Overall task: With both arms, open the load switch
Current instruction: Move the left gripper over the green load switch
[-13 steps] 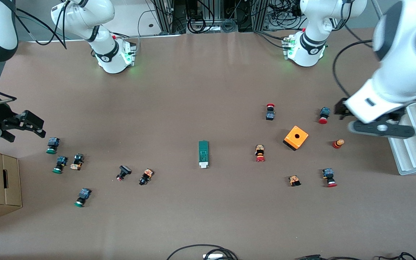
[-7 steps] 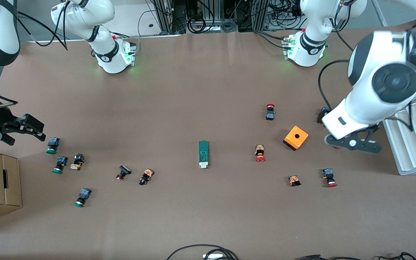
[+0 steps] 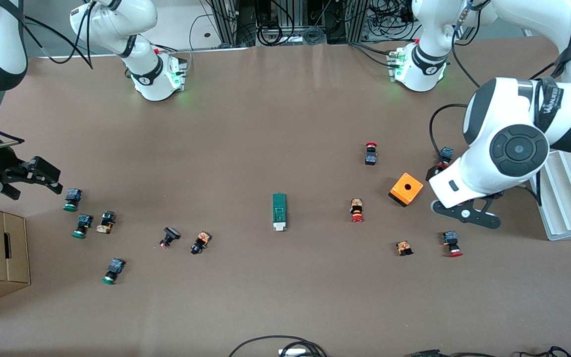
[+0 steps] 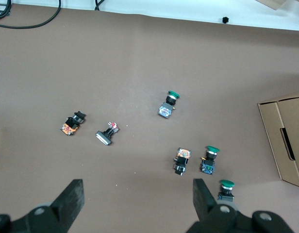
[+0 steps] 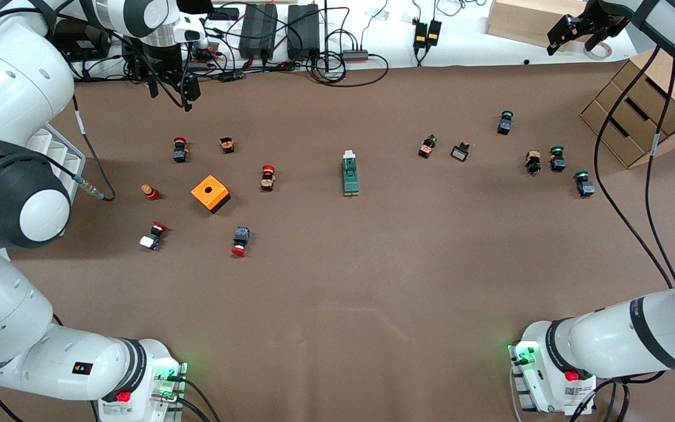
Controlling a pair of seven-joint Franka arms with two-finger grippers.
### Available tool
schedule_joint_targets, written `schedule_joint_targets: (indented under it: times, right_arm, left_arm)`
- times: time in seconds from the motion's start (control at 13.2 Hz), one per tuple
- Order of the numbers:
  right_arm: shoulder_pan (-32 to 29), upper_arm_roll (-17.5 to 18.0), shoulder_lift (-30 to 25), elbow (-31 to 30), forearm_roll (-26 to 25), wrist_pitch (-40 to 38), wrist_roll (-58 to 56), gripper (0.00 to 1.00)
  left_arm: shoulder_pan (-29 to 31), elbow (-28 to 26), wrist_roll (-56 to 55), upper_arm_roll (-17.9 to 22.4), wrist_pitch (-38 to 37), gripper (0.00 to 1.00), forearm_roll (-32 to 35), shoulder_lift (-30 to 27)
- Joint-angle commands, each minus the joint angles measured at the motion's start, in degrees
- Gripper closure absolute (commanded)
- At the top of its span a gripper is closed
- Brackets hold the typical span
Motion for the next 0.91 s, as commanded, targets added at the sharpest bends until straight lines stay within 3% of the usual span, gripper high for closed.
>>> schedule_joint_targets:
  times: [0.0,0.83]
  right_arm:
    - [0.2,-0.1,0.0,0.1,-1.4,0.6,0.2,0.0]
    - [0.5,-0.1,0.0,0.1,-1.4,0.6,0.2,0.0]
  left_arm:
    - [0.0,0.7,0.3,-0.3,1.4,0.0,-4.0,1.3]
    - [-16.8,-0.6,-31.4,-0.3,17.3,0.0,-3.1,5.4]
